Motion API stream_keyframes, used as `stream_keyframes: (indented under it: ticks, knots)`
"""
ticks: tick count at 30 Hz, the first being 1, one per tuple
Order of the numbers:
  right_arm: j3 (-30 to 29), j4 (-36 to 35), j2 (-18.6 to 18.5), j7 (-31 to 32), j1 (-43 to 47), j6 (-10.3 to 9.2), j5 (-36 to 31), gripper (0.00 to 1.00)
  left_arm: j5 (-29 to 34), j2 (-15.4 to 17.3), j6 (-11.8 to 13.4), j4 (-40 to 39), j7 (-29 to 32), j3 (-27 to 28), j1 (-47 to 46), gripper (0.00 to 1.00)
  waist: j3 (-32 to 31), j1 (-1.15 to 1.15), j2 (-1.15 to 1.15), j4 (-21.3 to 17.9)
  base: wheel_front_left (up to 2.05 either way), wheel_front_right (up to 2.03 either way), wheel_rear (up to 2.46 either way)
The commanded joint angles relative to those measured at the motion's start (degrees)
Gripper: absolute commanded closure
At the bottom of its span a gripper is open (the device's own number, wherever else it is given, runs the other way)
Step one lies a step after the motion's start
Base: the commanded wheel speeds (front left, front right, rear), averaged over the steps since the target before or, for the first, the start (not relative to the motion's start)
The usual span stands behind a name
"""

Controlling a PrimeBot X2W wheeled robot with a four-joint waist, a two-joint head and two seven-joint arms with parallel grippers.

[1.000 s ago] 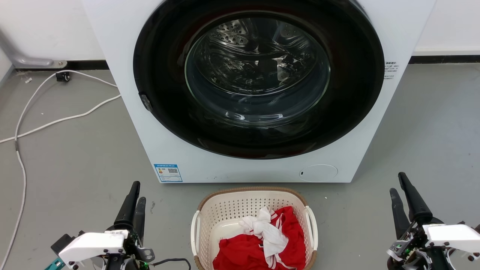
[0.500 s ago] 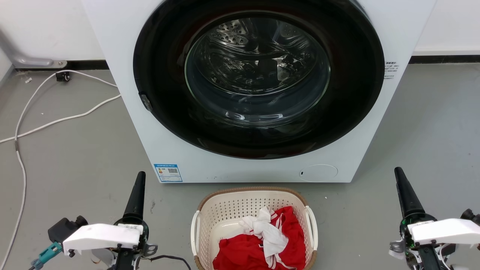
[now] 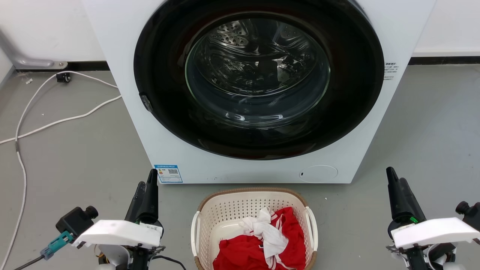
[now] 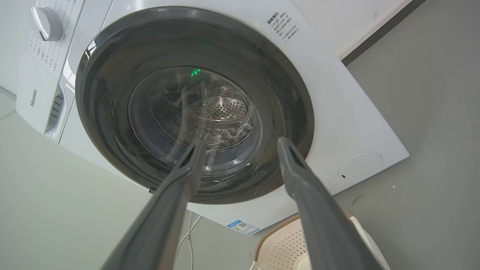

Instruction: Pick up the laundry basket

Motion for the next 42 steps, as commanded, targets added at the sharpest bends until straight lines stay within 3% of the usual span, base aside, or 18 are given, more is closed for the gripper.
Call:
stream_keyframes:
  ticks: [1, 28, 42]
  knots:
    - [0.18, -0.98, -0.12, -0.59, -0.34, 0.01, -2.49, 0.0, 2.21, 0.18, 0.2, -1.01, -0.55, -0.36, -1.17, 0.0, -0.02, 0.0, 0.0, 0.01, 0.0, 0.0, 0.0]
    - [1.04, -1.95, -0.03, -5.34, 1.07, 0.01, -25.08, 0.0, 23.88, 0.1, 2.04, -1.04, -5.22, -3.26, -1.14, 0.0, -0.39, 0.0, 0.0, -0.09, 0.0, 0.0, 0.0]
    - [1.47, -0.73, 0.01, -7.22, 1.59, 0.01, -32.06, 0.0, 31.7, 0.07, 2.88, -0.84, -7.1, -4.26, -0.94, 0.0, -0.68, 0.0, 0.0, -0.23, 0.0, 0.0, 0.0]
